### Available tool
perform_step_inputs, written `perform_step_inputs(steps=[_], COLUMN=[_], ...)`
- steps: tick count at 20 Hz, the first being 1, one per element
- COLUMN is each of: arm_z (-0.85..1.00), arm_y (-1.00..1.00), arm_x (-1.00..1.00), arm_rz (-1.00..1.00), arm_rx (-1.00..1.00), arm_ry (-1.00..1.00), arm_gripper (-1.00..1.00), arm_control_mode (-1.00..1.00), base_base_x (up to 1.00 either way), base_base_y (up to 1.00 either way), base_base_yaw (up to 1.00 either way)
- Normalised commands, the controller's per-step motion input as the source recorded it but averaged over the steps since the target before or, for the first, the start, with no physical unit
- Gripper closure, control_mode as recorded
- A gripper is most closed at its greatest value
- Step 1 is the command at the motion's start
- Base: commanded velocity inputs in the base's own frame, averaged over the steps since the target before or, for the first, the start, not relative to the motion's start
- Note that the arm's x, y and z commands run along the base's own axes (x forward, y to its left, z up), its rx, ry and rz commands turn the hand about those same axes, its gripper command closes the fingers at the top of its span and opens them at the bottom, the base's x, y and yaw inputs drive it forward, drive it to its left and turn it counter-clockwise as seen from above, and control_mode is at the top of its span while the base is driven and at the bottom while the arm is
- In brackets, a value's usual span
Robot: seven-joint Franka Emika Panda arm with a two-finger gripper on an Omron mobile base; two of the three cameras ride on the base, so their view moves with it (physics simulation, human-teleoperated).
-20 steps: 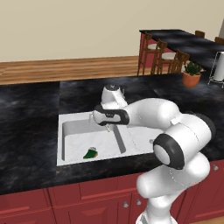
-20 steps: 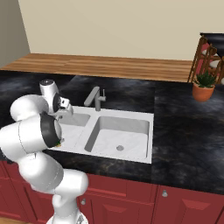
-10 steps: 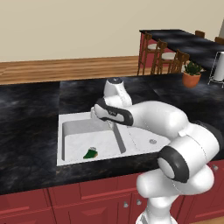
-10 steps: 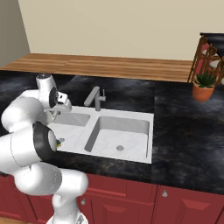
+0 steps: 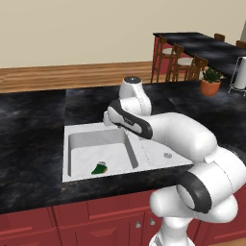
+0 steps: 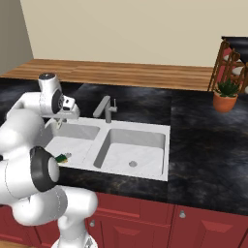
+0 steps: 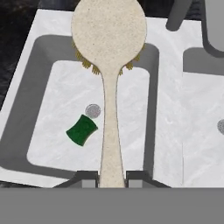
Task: Pick up the dish brush and sponge from the sink, and place them back in the cabinet, and close the cabinet door.
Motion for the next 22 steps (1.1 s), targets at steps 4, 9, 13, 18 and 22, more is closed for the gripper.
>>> perform_step_inputs(steps=[4,9,13,18,22], arm_z=[0.29,0.26,0.24,0.22,0.13], arm_y=[-0.28,-0.27,-0.26,-0.30,-0.36], arm_x=[-0.26,-0.30,-0.32,-0.31,-0.30], arm_rz=[0.00,0.00,0.00,0.00,0.00], arm_rx=[0.00,0.00,0.00,0.00,0.00], arm_ry=[0.00,0.00,0.00,0.00,0.00], arm_gripper=[1.00,1.00,1.00,1.00,1.00], arm_control_mode=[-1.00,-1.00,-1.00,-1.00,-1.00], base_base_x=[0.00,0.00,0.00,0.00,0.00], base_base_y=[0.00,0.00,0.00,0.00,0.00], base_base_yaw=[0.00,0.00,0.00,0.00,0.00])
